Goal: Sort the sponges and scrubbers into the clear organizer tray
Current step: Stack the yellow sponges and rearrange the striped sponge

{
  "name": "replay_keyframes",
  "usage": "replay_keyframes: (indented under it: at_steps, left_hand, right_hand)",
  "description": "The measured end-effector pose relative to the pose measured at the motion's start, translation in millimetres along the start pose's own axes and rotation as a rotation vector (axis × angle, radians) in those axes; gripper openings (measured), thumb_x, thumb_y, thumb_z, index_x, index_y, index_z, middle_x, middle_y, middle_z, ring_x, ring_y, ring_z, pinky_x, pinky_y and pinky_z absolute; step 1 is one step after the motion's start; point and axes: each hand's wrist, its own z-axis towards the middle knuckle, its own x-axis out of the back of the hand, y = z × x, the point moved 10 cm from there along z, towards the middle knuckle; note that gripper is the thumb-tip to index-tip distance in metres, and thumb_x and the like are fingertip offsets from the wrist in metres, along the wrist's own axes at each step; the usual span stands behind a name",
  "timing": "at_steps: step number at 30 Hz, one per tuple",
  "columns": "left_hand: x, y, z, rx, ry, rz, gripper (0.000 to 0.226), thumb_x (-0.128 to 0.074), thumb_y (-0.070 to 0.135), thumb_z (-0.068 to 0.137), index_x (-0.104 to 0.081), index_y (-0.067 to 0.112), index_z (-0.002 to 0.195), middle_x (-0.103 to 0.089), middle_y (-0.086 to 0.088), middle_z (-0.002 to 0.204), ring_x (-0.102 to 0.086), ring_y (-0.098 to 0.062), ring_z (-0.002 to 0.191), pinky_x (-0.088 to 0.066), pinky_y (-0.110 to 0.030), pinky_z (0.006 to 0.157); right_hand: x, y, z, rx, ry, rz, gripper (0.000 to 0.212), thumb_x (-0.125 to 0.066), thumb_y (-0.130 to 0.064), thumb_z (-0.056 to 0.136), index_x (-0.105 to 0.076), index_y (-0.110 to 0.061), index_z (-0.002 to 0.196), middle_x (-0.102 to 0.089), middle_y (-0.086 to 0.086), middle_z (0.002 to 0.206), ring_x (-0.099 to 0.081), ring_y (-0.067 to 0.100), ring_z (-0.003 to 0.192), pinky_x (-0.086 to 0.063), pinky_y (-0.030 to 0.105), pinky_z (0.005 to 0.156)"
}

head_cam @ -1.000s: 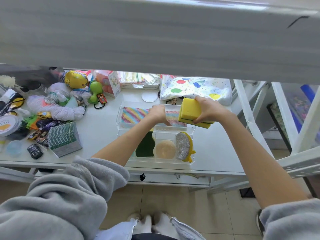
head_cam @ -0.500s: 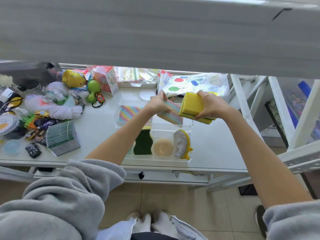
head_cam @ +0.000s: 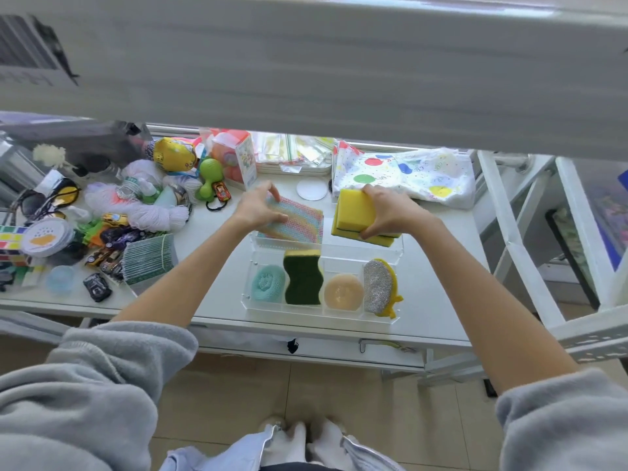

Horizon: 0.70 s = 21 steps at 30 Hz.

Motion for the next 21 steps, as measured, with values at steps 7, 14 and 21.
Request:
replay_keyframes:
  at_steps: [7,14,21]
  left_hand:
    - [-16.8,7.7,-3.2,-0.081,0.026,0.261,0.045,-0.073,0.03,0.08,-0.052,0.007,0.112,-0.063,-0.02,0.114,-0.058,-0.035,0.105,-0.047,-0.041,0.089]
    - [-20.2,12.8,-0.6,-0.126,0.129,0.552,0.046,-0.066,0.038,0.083,-0.056,0.008,0.117,-0.044,-0.017,0.127,-0.046,-0.031,0.116,-0.045,-0.039,0.097]
    - [-22.0,20.0,3.6,-0.175,0.121,0.593,0.046,-0.065,0.037,0.085,-0.055,0.006,0.117,-0.045,-0.017,0.127,-0.043,-0.03,0.119,-0.044,-0.038,0.099]
  right_hand:
    - [-24.1,-7.3,11.4,0.002,-0.083,0.006,0.078,-0.08,-0.035,0.067,-0.041,-0.014,0.131,-0.055,0.008,0.125,-0.052,0.028,0.113,-0.04,0.04,0.089]
    - [-34.9,-4.4,14.8,-0.01,-0.113,0.018,0.075,-0.08,-0.037,0.068,-0.043,-0.016,0.13,-0.056,0.007,0.127,-0.054,0.029,0.113,-0.046,0.041,0.09]
    - [-32.2,-10.1,15.9,0.01,-0.056,-0.079,0.086,-0.081,-0.037,0.067,-0.03,-0.012,0.131,-0.061,0.01,0.119,-0.056,0.029,0.097,-0.041,0.04,0.081]
